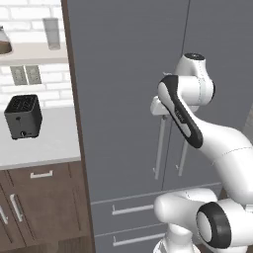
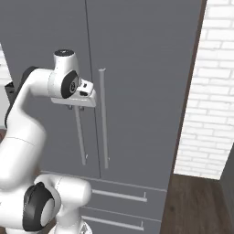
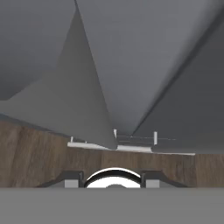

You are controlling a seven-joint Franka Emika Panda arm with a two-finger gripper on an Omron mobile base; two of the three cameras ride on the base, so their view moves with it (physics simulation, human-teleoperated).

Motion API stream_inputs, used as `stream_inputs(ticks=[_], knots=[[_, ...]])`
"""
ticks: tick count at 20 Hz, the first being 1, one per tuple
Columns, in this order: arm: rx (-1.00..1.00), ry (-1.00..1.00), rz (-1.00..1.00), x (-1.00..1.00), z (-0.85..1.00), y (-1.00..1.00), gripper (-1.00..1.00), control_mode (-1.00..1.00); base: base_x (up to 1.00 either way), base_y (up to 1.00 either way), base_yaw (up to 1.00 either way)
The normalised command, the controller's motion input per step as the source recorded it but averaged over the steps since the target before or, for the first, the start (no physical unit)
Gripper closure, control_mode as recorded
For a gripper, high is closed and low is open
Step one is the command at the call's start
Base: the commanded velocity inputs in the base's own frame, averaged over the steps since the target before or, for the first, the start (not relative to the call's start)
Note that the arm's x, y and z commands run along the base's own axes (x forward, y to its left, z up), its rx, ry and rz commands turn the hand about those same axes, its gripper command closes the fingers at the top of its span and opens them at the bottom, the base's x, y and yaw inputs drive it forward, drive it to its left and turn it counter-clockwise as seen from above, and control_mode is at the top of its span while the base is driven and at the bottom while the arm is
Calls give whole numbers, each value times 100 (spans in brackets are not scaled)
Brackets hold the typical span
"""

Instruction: Take the strawberry from the fridge and place it on top of the pancake, located on the dining counter.

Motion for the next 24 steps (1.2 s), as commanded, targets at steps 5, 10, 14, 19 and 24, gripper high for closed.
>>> stream_inputs(ticks=[5,10,14,19,24], knots=[[0,0,0,0,0,0,-100,100,-8,0,0],[0,0,0,0,0,0,-100,100,-71,-21,0],[0,0,0,0,0,0,-100,100,-77,-33,-9],[0,0,0,0,0,0,-100,100,-38,-36,-13],[0,0,0,0,0,0,-100,100,-4,-5,-5]])
